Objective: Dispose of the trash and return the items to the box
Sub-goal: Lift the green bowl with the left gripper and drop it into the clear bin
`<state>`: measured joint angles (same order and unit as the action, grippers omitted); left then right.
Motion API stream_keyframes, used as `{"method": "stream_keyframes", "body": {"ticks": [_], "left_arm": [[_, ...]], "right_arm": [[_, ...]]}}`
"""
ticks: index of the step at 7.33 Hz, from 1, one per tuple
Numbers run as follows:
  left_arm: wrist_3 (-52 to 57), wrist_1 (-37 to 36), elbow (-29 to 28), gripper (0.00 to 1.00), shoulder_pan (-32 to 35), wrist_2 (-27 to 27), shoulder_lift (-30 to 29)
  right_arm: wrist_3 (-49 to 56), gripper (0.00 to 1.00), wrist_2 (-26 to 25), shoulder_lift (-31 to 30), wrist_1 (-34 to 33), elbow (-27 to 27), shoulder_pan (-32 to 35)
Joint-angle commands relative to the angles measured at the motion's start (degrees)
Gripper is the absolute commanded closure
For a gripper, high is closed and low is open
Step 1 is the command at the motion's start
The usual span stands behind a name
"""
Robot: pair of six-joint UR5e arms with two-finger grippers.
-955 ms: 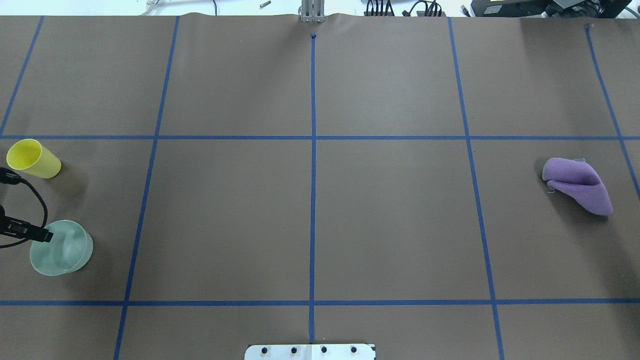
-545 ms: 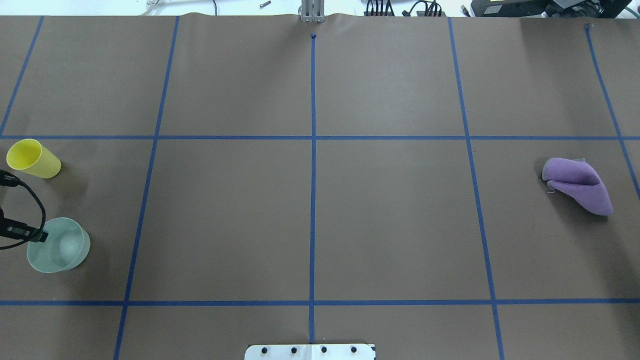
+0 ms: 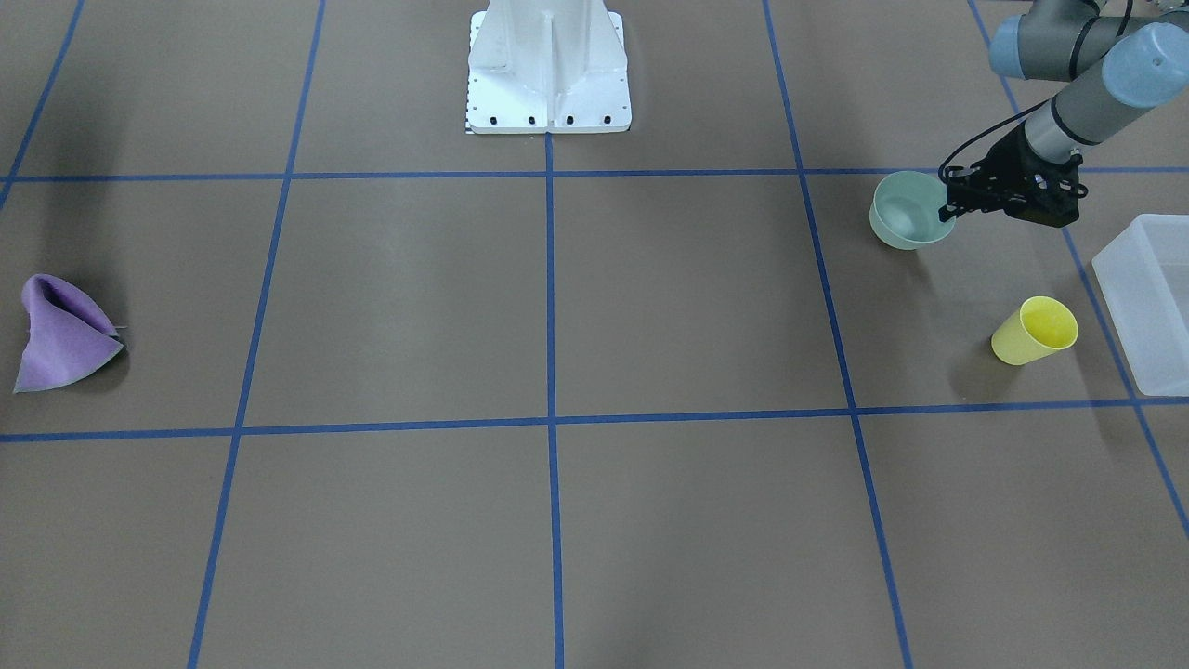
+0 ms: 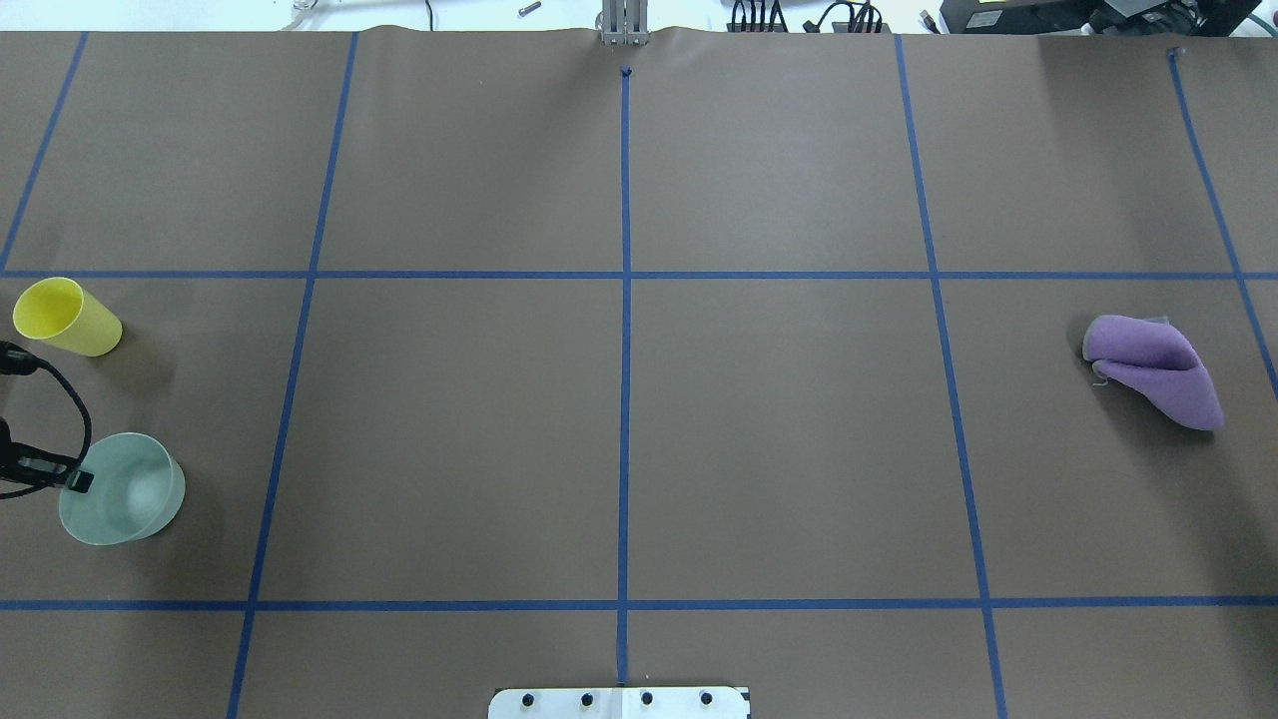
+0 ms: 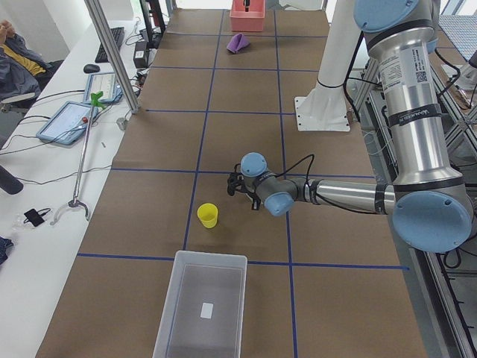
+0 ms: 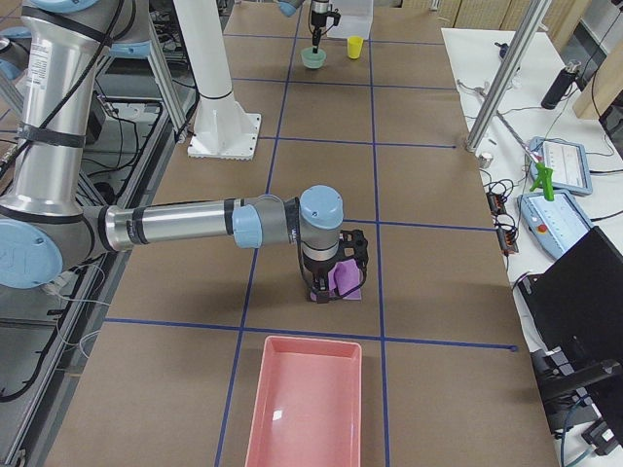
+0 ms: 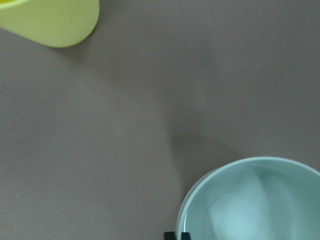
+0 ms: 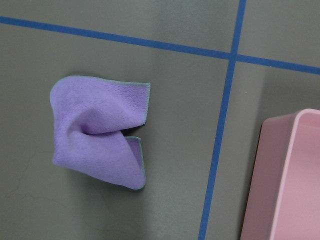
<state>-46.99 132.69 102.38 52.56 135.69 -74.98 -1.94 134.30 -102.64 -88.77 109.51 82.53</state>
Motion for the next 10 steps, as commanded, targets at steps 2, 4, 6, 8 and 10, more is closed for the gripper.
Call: {"method": "stream_keyframes", "body": {"ticks": [2,4,6,8,10], "left_arm": [[19.29,-17.89,-0.51,1.0,19.62,9.58,-3.92],[47.9,-43.61,-4.69,1.0,32.89,9.16,-13.55],[69.24,-48.49,-27.98,1.0,42.94,8.71,-27.17],[71.61,-44.48,-37.38,1.0,43.86,8.71,-28.12],[68.73,-35.34,-41.81,1.0,43.77,8.71,-25.49]], "right_arm": [[0.0,0.0,-0.09,0.42,0.0,-0.79,-0.52],[0.0,0.0,-0.09,0.51,0.0,-1.05,-0.7],[0.0,0.0,-0.09,0.59,0.0,-1.05,-0.79],[0.0,0.0,0.08,1.2,0.0,-1.22,-0.79],[0.0,0.0,0.17,1.74,0.0,-2.19,-0.88]]}}
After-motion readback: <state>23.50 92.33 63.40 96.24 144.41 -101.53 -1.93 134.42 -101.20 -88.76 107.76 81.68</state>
